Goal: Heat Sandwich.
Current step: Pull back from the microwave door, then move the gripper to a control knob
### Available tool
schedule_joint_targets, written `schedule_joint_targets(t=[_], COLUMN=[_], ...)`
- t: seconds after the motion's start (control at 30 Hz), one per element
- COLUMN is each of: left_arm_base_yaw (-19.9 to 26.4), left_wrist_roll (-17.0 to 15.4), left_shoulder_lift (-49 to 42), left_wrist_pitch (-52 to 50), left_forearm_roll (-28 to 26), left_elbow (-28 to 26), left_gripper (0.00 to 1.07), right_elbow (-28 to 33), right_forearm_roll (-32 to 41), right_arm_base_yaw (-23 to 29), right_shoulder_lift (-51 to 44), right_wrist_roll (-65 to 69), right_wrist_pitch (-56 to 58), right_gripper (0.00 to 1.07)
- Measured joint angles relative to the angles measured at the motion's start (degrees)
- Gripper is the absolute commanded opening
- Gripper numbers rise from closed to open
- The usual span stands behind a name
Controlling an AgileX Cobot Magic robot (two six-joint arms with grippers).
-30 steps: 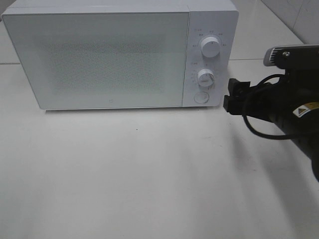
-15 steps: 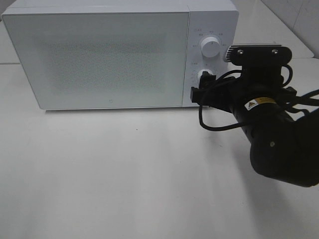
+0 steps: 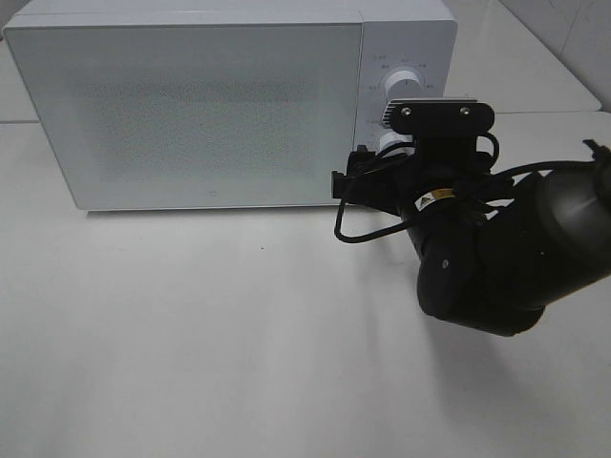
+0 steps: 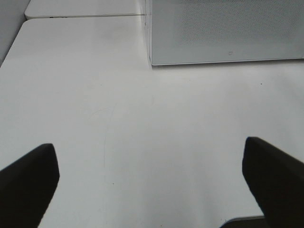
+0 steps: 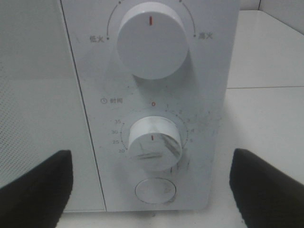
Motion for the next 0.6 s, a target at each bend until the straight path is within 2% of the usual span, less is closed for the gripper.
schedule_joint_targets(t=[0.6], left_arm_base_yaw=[0.0], left_wrist_roll=[0.0], left_shoulder_lift=[0.0], left_wrist_pitch=[0.0], left_forearm_roll=[0.0], left_elbow=[0.0], left_gripper=[1.03], right_elbow=[-7.5], right_forearm_roll=[-3.3], right_arm_base_yaw=[-4.8], right_shoulder_lift=[7.3], right_wrist_roll=[2.6], right_wrist_pitch=[0.7], right_gripper=[0.8])
